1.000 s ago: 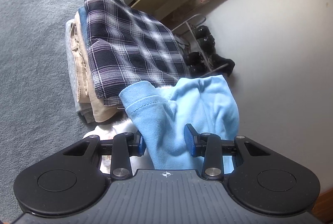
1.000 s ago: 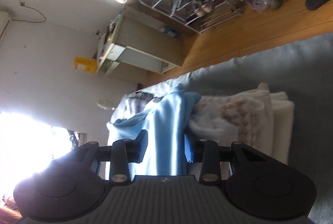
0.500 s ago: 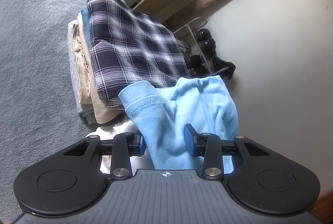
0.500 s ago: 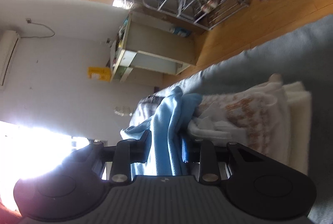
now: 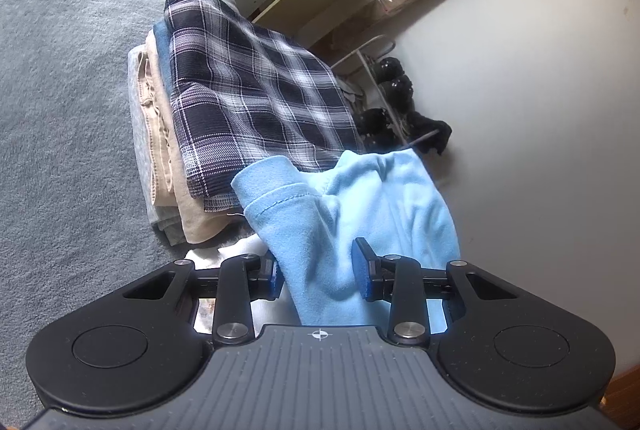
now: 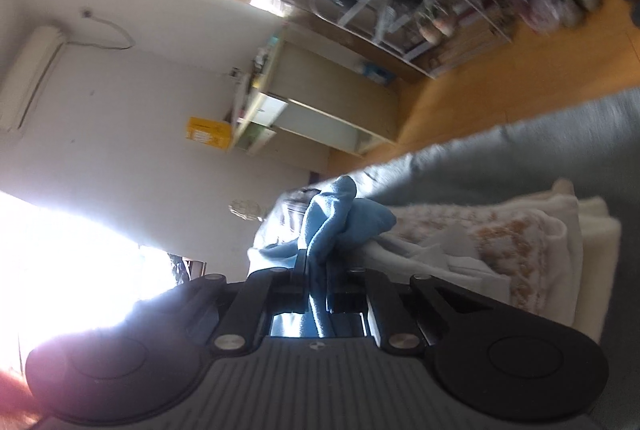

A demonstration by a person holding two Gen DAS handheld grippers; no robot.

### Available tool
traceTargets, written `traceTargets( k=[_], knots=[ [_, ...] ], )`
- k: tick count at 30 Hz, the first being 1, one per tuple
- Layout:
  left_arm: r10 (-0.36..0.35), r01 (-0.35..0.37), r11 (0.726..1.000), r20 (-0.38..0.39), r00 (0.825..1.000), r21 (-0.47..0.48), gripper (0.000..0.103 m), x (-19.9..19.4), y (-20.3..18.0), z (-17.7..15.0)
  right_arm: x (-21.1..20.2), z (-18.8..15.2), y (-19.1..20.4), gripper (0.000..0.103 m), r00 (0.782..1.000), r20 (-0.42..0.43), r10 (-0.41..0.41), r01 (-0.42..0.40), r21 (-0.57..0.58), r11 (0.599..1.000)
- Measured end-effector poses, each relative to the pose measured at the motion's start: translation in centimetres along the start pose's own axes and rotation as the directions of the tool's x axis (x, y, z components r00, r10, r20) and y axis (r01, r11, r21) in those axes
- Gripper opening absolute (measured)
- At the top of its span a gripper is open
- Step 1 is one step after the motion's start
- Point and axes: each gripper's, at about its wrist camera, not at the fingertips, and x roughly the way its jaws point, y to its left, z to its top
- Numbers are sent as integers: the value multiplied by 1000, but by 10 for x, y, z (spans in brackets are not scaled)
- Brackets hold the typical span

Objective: Fold clothes

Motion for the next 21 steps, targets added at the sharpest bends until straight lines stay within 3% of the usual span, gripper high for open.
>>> traceTargets(
  k=[8, 16, 21],
  knots=[
    [-39, 39, 999, -9, 999, 27, 29, 2, -10, 9, -56, -15, 18, 6, 995, 93, -23, 13, 104, 994],
    [-18, 18, 999, -18, 1000, 40, 29, 10, -8, 13, -56, -18, -23, 7, 990, 92, -105, 86, 194, 977],
    [18, -17, 999, -23, 1000, 52, 31, 2, -9, 15, -59, -17, -34, 18, 991, 69, -110, 91, 238, 967]
  ],
)
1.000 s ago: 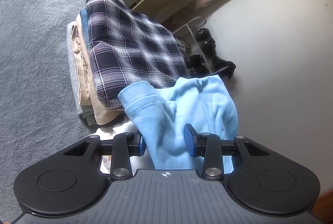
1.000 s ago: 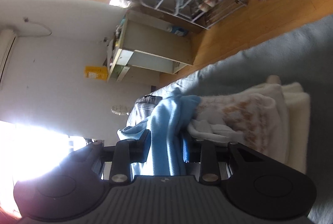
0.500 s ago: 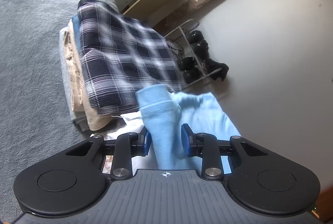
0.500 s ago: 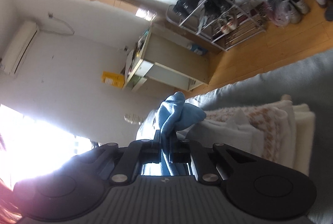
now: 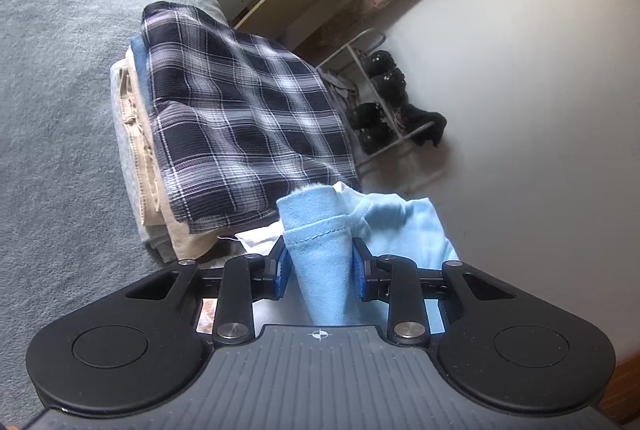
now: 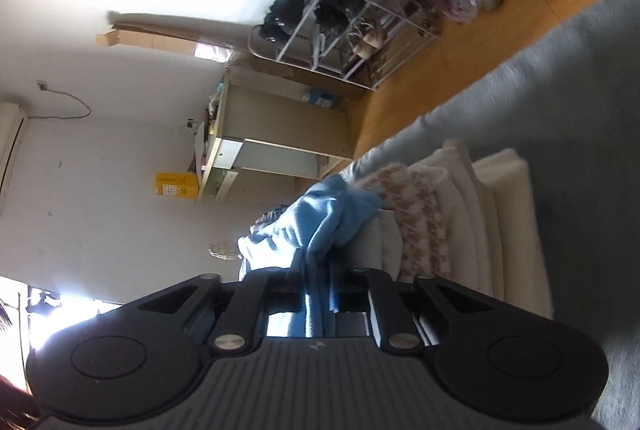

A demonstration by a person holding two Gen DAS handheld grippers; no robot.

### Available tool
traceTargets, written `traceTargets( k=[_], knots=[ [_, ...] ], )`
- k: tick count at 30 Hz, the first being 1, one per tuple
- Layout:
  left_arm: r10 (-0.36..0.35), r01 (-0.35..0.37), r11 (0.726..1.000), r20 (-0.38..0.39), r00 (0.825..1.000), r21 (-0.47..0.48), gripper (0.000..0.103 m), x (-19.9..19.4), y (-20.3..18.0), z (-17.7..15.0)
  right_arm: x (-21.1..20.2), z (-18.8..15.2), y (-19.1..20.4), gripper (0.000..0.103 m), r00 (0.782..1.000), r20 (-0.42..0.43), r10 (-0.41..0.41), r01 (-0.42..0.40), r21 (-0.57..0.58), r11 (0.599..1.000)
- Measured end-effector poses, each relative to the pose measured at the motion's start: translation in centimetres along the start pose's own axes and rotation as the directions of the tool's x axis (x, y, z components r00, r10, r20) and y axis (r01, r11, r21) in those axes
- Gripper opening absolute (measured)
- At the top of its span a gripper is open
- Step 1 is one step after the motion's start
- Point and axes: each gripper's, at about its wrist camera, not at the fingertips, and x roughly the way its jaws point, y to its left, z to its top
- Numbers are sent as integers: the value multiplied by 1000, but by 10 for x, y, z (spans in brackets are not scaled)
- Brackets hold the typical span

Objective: Fold clothes

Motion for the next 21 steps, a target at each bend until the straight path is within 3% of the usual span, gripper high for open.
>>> traceTargets(
  k=[2, 6, 10, 13, 16, 18, 19, 20, 21],
  knots=[
    [31, -31, 999, 3, 1000, 25, 33, -10, -6, 4, -10, -2, -1, 32, 1000, 14, -16, 16, -21, 1000],
    [91, -93, 985, 23, 996, 143, 34, -34, -34, 14, -25, -6, -1, 33, 998, 37, -50, 51, -43, 998],
    [89, -83, 930, 0, 996, 357, 37, -44, -88, 19, -27, -7, -1, 33, 998, 35, -53, 55, -32, 998],
    [47, 22, 867, -125, 991, 498, 39, -22, -133, 1, -23, -5, -2, 33, 997, 45, -56, 58, -27, 998],
    [23, 129, 800, -244, 970, 586, 39, 6, -171, -27, -18, -1, -4, 31, 997, 55, -49, 50, -20, 999],
    [17, 187, 778, -318, 948, 600, 39, 28, -189, -49, -18, 0, -2, 28, 996, 70, -50, 53, -30, 998],
    [17, 204, 773, -342, 940, 601, 39, 37, -196, -59, -19, -1, -2, 20, 996, 73, -48, 51, -35, 998],
    [12, 222, 773, -364, 931, 595, 39, 46, -203, -67, -19, -1, -2, 11, 996, 75, -46, 49, -38, 998],
    [8, 230, 781, -378, 926, 580, 39, 53, -208, -72, -20, -1, 0, 10, 996, 81, -47, 51, -49, 998]
  ],
)
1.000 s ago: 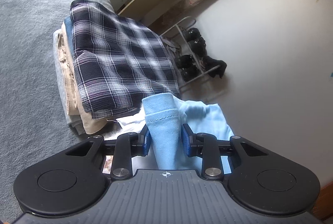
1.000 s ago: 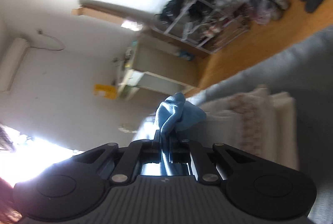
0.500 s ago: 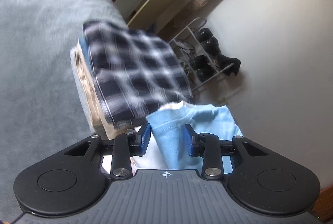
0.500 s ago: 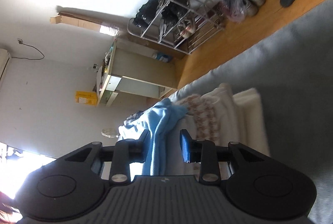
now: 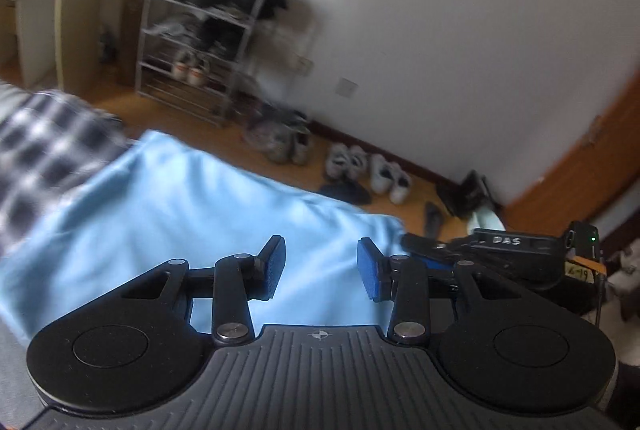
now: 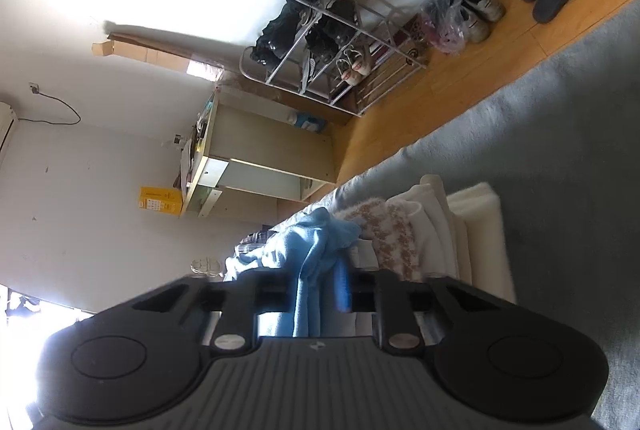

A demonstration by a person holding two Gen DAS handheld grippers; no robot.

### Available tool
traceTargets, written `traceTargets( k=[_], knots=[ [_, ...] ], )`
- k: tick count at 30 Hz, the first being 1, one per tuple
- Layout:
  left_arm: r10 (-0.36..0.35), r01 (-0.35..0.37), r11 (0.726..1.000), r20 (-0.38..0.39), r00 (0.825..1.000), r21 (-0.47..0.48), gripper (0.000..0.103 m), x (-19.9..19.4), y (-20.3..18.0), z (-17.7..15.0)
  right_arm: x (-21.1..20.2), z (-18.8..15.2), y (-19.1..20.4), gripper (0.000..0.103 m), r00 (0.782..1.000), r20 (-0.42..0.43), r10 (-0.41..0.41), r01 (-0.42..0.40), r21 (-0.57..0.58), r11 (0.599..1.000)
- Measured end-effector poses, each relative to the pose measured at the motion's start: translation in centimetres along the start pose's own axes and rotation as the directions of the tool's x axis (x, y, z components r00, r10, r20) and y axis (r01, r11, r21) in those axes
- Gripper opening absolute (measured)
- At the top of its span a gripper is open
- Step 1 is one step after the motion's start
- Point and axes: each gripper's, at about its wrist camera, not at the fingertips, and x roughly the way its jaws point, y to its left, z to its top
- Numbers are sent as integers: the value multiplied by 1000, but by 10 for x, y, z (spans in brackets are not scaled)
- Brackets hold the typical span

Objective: Fold clothes

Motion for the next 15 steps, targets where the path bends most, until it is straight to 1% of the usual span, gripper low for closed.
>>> traceTargets(
  k=[2, 4, 6, 7, 9, 12, 15],
  knots=[
    [-22, 21, 999, -14, 1000, -35, 39, 15, -8, 4, -4, -2, 6, 8, 1000, 15, -4, 5, -49, 999],
    [-19, 17, 994, -25, 1000, -107, 40, 26, -9, 9, -7, -6, 16, 8, 1000, 22, 4, -1, -136, 991],
    [-26, 19, 983, -39, 999, -181, 40, 34, -4, 14, -8, -10, 26, 8, 1000, 16, 26, -22, -225, 974],
    [-31, 21, 976, -45, 998, -217, 40, 37, -2, 16, -8, -13, 32, 8, 999, 12, 30, -26, -277, 961],
    [-44, 30, 967, -50, 998, -253, 41, 40, 3, 20, -7, -21, 44, 8, 999, 9, 32, -26, -380, 924],
    [-23, 7, 967, -59, 998, -256, 41, 45, 2, 24, -4, -33, 59, 8, 1000, 3, 29, -23, -505, 863],
    [-1, -20, 961, -75, 997, -275, 41, 50, 2, 26, -3, -41, 70, 8, 1000, 6, 6, -2, -577, 817]
  ],
)
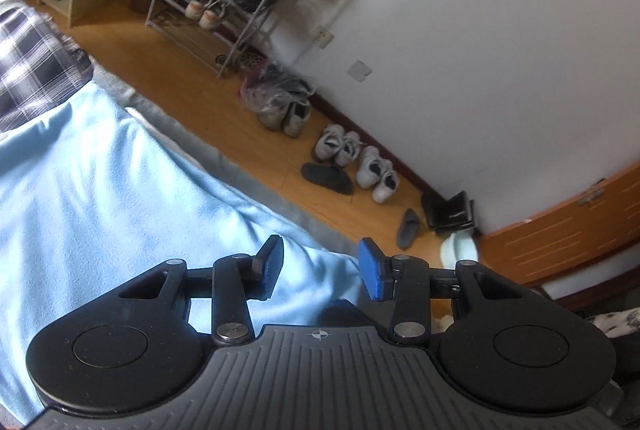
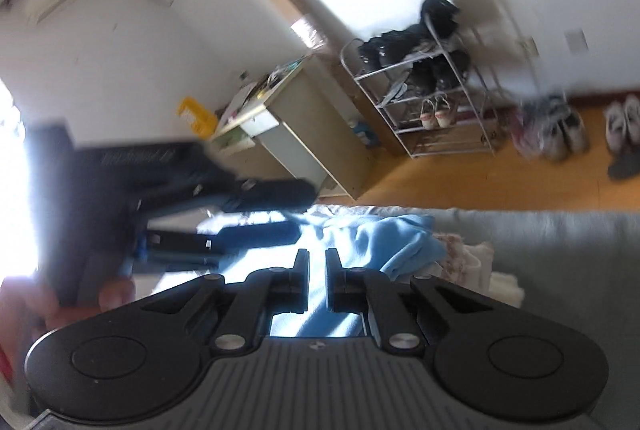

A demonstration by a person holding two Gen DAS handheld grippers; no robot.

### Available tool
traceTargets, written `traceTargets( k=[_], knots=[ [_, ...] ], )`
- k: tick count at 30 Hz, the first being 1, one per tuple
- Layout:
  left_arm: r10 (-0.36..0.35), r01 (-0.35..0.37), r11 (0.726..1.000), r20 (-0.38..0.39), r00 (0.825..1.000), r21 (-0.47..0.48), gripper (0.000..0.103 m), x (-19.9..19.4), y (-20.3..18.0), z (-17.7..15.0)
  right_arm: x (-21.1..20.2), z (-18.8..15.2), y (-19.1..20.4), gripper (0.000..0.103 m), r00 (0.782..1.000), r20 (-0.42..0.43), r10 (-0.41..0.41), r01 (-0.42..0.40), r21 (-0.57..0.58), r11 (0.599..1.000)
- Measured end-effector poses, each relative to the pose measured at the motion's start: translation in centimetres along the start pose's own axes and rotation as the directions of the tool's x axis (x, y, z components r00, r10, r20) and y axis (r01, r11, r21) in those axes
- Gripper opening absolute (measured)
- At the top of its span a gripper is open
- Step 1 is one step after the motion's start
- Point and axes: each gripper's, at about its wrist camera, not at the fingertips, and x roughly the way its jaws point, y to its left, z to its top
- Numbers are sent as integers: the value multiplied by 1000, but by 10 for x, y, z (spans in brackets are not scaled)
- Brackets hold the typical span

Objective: Fold clothes

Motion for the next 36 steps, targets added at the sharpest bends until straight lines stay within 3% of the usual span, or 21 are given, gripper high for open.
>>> traceTargets(
  k=[4, 8, 12, 18, 20, 23, 29, 32, 36],
  knots=[
    [20, -20, 999, 11, 1000, 25, 41, -3, -1, -1, -12, 7, -11, 10, 997, 26, -72, 71, 44, 996],
    [45, -43, 976, -6, 999, 213, 41, -2, -21, -13, -15, 22, -60, 18, 998, -8, -62, 61, 303, 951],
    [77, -56, 905, -33, 996, 422, 43, 12, -51, -33, -3, 27, -103, 21, 998, -17, 62, -42, 558, 829],
    [196, -164, 776, 14, 981, 609, 43, 41, -78, -57, 16, 30, -121, 22, 982, -11, 186, -130, 676, 726],
    [237, -204, 753, 31, 971, 626, 43, 51, -81, -60, 23, 31, -122, 22, 975, -6, 223, -158, 691, 705],
    [252, -227, 773, 42, 967, 592, 39, 53, -78, -55, 32, 29, -126, 22, 963, 3, 269, -191, 710, 678],
    [205, -195, 881, 23, 978, 432, 34, 46, -66, -35, 30, 27, -124, 22, 965, 28, 262, -200, 723, 661],
    [182, -172, 906, 10, 983, 386, 35, 43, -61, -29, 21, 22, -132, 22, 976, 59, 210, -184, 742, 644],
    [149, -137, 928, -9, 989, 346, 43, 39, -56, -27, 15, 9, -145, 22, 981, 32, 192, -140, 801, 583]
  ],
)
